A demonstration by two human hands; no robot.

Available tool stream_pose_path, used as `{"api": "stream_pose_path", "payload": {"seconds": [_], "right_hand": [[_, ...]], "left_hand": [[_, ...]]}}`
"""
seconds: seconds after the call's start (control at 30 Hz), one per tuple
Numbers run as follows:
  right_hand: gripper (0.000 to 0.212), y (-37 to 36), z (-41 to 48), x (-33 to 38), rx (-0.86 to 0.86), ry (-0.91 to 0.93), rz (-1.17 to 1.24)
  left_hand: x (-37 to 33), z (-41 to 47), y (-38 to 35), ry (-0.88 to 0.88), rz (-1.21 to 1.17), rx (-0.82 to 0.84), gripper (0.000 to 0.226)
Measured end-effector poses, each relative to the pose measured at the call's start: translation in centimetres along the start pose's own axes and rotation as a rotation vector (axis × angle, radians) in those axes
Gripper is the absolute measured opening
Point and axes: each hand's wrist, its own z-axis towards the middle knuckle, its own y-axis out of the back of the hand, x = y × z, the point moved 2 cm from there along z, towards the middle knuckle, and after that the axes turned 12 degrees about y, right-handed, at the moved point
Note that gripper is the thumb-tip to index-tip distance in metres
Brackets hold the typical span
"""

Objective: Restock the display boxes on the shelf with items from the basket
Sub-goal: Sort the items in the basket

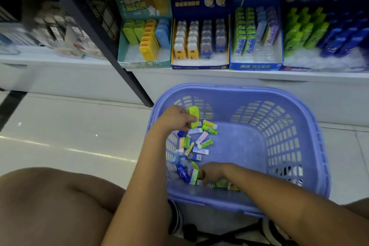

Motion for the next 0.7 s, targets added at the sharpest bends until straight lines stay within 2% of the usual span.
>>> {"api": "stream_pose_path", "payload": {"seconds": [0.07, 0.2, 0.27, 0.37, 0.43, 0.57, 0.7], "right_hand": [[0.034, 0.2, 0.0, 0.1, 0.024, -0.008, 0.035], [0.033, 0.5, -0.8, 0.1, 0.132, -0.058, 0.088], [0.030, 1.6, -1.5, 0.1, 0.105, -0.048, 0.217], [0.012, 5.7, -3.5, 1.1, -0.082, 0.049, 0.679], [0.009, 9.7, -5.7, 2.5, -0.179, 0.185, 0.814], [0.010, 17.4, -11.7, 5.9, -0.413, 0.383, 0.682], [0.018, 22.4, -17.5, 7.8, -0.800, 0.508, 0.685]], "left_hand": [[0.5, -1.1, 0.4, -0.008, -0.167, 0.035, 0.029], [1.7, -2.5, 0.1, 0.013, -0.164, 0.032, 0.020], [1.7, -2.8, 0.1, 0.033, -0.184, 0.014, 0.013], [1.1, -3.4, 0.2, 0.018, -0.339, 0.035, 0.011], [0.2, -4.0, 0.4, -0.032, -0.461, 0.035, 0.005], [-2.0, -5.0, 1.1, -0.109, -0.714, 0.026, 0.019], [-3.4, -5.4, 1.2, -0.150, -0.913, 0.113, 0.017]]}}
